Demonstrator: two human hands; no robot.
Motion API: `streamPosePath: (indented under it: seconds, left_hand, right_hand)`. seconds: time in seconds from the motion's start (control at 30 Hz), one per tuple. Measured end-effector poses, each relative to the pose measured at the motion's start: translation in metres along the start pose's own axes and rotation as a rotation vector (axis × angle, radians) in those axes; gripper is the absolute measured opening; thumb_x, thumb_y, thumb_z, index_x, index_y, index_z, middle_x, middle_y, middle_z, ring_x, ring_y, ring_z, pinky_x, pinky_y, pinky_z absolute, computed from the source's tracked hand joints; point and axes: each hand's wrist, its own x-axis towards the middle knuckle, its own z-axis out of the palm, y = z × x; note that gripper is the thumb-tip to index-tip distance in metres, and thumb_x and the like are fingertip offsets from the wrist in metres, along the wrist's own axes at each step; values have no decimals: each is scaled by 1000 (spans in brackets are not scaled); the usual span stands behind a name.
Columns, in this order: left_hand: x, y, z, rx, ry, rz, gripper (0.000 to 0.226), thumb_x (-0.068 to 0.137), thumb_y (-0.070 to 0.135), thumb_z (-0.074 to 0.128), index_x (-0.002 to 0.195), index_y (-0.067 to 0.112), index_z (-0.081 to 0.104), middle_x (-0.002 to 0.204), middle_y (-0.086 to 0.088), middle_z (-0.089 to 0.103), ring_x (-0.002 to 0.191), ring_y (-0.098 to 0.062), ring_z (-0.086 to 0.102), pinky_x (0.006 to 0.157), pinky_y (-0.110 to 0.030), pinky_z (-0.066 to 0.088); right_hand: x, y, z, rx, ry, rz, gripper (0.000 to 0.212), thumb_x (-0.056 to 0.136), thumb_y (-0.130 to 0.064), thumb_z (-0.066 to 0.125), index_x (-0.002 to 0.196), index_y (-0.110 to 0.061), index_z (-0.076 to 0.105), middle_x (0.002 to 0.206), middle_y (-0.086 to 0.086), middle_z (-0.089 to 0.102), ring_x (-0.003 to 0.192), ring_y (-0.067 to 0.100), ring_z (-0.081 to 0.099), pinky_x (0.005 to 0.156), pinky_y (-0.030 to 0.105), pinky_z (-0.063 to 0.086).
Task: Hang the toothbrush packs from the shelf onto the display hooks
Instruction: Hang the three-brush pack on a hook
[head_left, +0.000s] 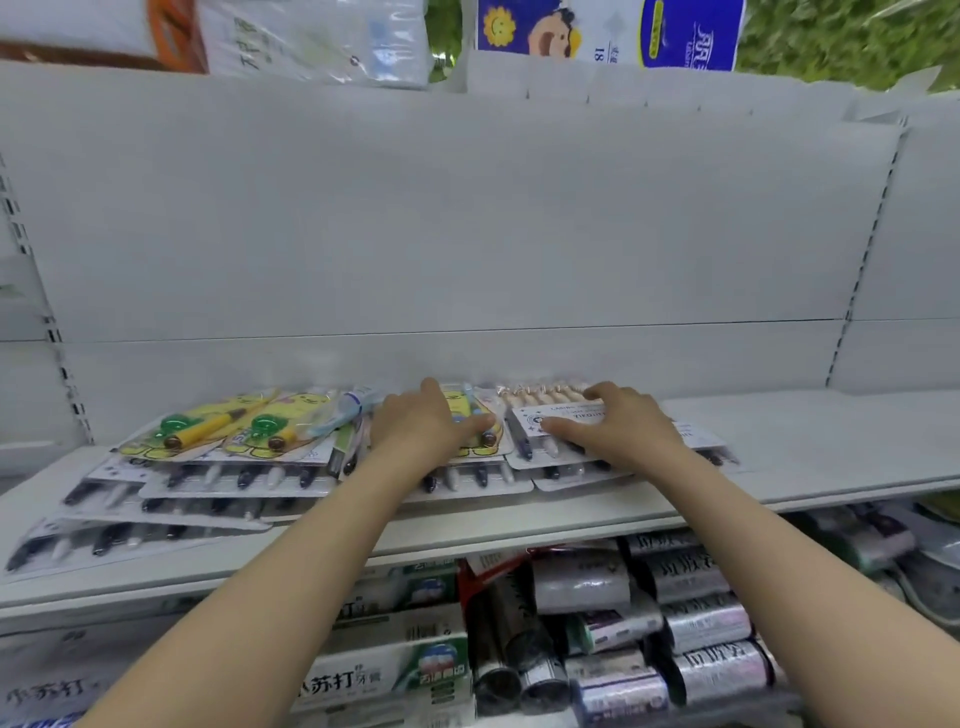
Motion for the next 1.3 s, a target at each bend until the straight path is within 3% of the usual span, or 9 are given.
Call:
streamPosePath:
  seconds: [0.17,0.3,0.43,0.53,0.63,0.77,0.93,1.1,1.3]
  left_hand:
    - [1,20,0,-363,91,-37,94,73,55,79,143,14,31,135,-12,47,119,-32,52,85,-34,42]
    - [7,26,9,-600,98,-96,70,74,38,84,125,9,47,116,-7,62,97,-23,59,61,-24,41]
    - [4,24,17,-680,146,-150,40,75,36,83,98,10,63,99,-2,70,91,-23,66,81,-38,55]
    - [-5,24,17,-795,202,-175,38,82,25,80,107,15,53,101,0,61,94,-20,61,83,-33,50]
    - [-12,28,14,-896,272,-174,49,84,20,77,123,15,47,108,0,60,92,-17,61,77,-29,52]
    - [-22,35,9,-1037,325,-201,44,84,10,73,115,21,43,109,-2,59,88,-13,62,60,-21,50]
    - [-35,41,3,-1208,378,-272,39,84,8,72,112,19,47,104,-2,61,86,-12,61,63,-25,48]
    - [-48,54,10,-1269,420,-240,37,90,15,69,117,16,44,99,3,59,84,-5,58,65,-21,45]
    - [-66,66,14,-1386,415,-278,31,97,22,61,123,12,45,112,-3,63,93,-12,61,68,-24,44]
  right_hand:
    - [15,2,-10,-81,-32,38,111,62,-88,61,143,-16,41,136,12,52,124,30,50,97,39,45]
    - [21,3,-17,-201,-121,72,114,64,-92,54,142,-10,38,138,11,54,128,33,48,98,39,41]
    - [24,8,-17,-123,-198,96,120,62,-93,54,144,-8,35,134,7,58,120,30,56,92,38,49]
    - [25,9,-17,-96,-177,96,121,58,-93,58,140,-7,37,126,6,61,115,29,57,94,40,51]
    - [32,17,-19,-8,-181,117,105,59,-87,66,125,-7,46,109,6,63,118,31,50,87,36,49]
    - [42,34,-20,185,-160,111,79,62,-72,79,101,-10,50,92,4,60,102,31,57,62,33,40]
    - [37,34,-27,235,-201,122,74,71,-62,79,110,-6,50,92,3,58,89,25,57,72,33,46]
    - [36,40,-28,401,-80,184,98,60,-57,88,131,-7,43,123,13,57,116,36,53,94,48,51]
    - [24,49,-49,879,-118,135,26,76,-12,84,95,0,70,91,14,76,83,31,74,82,45,61]
